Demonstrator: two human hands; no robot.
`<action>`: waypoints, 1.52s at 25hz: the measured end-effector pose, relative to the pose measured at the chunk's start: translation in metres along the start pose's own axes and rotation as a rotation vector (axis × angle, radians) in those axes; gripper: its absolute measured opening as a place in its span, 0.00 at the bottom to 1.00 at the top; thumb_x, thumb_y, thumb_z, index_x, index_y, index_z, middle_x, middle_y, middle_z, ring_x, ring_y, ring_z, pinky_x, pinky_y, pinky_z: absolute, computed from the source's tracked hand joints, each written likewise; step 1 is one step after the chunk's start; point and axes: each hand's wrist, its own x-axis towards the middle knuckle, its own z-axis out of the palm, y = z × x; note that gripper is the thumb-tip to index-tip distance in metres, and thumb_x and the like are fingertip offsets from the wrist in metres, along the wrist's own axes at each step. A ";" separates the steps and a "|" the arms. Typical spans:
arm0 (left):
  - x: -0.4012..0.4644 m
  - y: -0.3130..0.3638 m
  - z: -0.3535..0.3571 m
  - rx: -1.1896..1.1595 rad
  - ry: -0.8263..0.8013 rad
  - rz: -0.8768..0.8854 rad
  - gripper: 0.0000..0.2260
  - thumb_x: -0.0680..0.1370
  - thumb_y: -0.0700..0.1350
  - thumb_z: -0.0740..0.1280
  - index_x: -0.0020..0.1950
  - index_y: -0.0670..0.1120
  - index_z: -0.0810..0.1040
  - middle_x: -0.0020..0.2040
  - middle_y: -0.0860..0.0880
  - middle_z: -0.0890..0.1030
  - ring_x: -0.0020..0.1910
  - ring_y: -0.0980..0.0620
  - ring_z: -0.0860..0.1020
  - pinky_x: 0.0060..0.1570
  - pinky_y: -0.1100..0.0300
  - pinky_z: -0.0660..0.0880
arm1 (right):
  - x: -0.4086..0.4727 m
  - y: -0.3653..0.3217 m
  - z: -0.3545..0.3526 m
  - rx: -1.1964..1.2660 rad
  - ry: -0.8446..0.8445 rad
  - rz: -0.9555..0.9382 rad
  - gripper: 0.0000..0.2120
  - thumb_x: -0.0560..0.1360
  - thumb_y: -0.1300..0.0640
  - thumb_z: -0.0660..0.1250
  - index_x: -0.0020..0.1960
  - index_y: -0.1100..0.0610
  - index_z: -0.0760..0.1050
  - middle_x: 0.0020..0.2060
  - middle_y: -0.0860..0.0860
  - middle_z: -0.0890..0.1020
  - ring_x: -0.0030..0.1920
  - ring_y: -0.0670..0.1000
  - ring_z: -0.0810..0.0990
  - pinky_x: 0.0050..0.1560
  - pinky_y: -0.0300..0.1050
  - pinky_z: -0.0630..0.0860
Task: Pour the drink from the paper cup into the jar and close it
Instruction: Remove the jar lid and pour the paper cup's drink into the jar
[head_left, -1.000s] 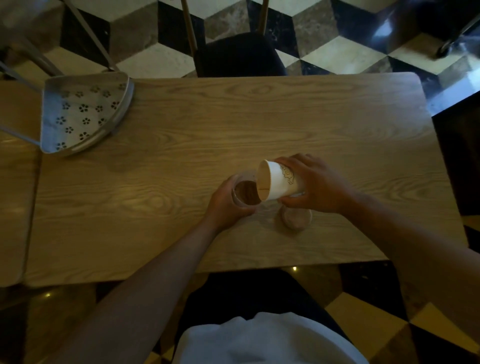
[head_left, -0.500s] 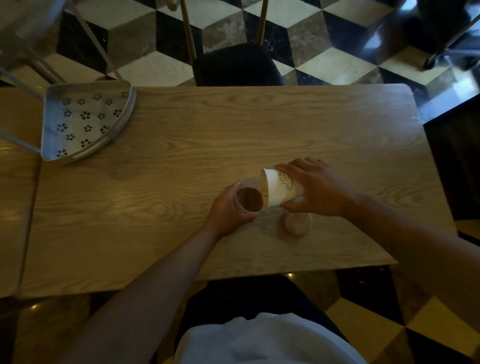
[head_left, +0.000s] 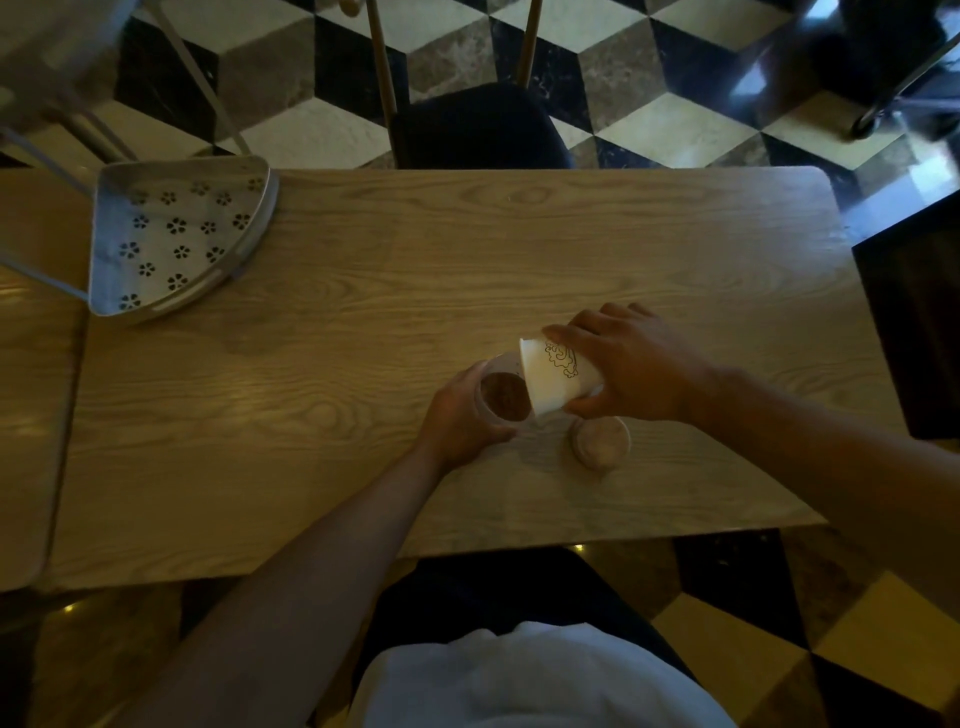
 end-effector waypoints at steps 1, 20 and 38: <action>0.000 0.000 -0.001 0.000 -0.004 -0.003 0.42 0.59 0.50 0.82 0.71 0.46 0.72 0.65 0.50 0.79 0.62 0.53 0.75 0.56 0.69 0.66 | 0.001 0.000 -0.002 -0.007 -0.011 -0.002 0.44 0.67 0.31 0.70 0.77 0.49 0.63 0.65 0.51 0.77 0.62 0.55 0.76 0.62 0.55 0.72; -0.006 0.011 -0.008 -0.055 0.001 -0.019 0.41 0.60 0.48 0.82 0.71 0.46 0.72 0.62 0.49 0.81 0.59 0.53 0.78 0.57 0.58 0.76 | 0.005 -0.012 -0.018 -0.042 -0.067 -0.018 0.42 0.68 0.31 0.70 0.76 0.46 0.63 0.66 0.49 0.78 0.63 0.55 0.75 0.64 0.54 0.70; -0.010 0.015 -0.011 -0.053 -0.018 -0.071 0.42 0.59 0.50 0.81 0.72 0.47 0.71 0.60 0.49 0.82 0.58 0.51 0.80 0.56 0.52 0.79 | 0.010 -0.030 -0.035 -0.025 -0.097 -0.003 0.40 0.67 0.30 0.70 0.70 0.50 0.64 0.61 0.50 0.81 0.58 0.53 0.78 0.60 0.51 0.72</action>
